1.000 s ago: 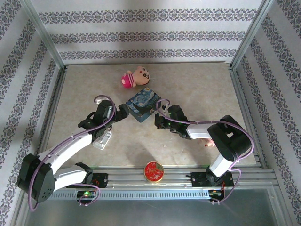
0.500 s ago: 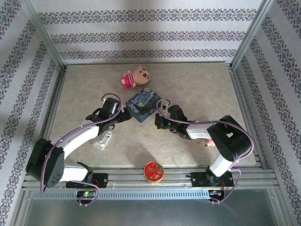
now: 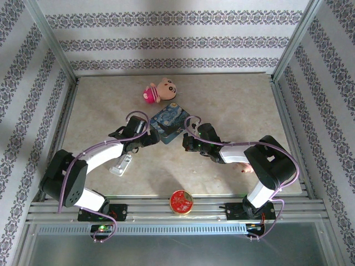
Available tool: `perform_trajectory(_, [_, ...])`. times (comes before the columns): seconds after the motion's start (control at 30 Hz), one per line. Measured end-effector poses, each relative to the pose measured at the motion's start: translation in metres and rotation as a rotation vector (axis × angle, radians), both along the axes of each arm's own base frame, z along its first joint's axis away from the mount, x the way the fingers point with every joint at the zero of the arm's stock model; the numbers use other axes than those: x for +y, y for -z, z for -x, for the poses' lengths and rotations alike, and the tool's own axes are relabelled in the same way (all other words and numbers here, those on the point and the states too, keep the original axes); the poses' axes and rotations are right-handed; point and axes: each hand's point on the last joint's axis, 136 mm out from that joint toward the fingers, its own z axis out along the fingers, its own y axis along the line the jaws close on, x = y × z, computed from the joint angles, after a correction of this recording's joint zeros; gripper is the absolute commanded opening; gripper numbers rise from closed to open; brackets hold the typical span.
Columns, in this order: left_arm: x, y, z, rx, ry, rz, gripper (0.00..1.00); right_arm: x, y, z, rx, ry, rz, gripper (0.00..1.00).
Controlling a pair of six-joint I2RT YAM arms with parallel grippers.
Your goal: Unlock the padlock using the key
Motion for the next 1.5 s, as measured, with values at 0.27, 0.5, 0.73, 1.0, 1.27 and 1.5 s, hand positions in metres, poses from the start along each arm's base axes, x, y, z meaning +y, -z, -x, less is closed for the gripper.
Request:
perform_trajectory(0.27, [0.000, 0.004, 0.001, 0.011, 0.003, -0.008, 0.99, 0.000, 0.002, -0.001, 0.006, 0.005, 0.003, 0.00])
perform_trajectory(0.5, [0.001, 0.013, 0.002, 0.035, 0.004, -0.020, 0.99, -0.001, 0.004, -0.002, 0.007, 0.012, 0.011, 0.02])
perform_trajectory(0.73, [0.001, 0.021, 0.003, 0.053, 0.010, -0.030, 0.99, 0.000, 0.011, -0.005, 0.020, 0.016, 0.024, 0.02])
perform_trajectory(1.0, [0.004, -0.003, 0.003, 0.001, -0.030, 0.024, 0.99, 0.000, 0.015, -0.006, 0.028, 0.016, 0.030, 0.02])
perform_trajectory(1.27, [-0.004, -0.056, -0.018, -0.150, -0.045, 0.097, 0.99, 0.000, 0.015, -0.006, 0.031, 0.014, 0.036, 0.02])
perform_trajectory(1.5, [-0.035, -0.029, -0.044, -0.074, 0.024, 0.050, 0.99, -0.001, 0.015, -0.008, 0.030, 0.022, 0.042, 0.02])
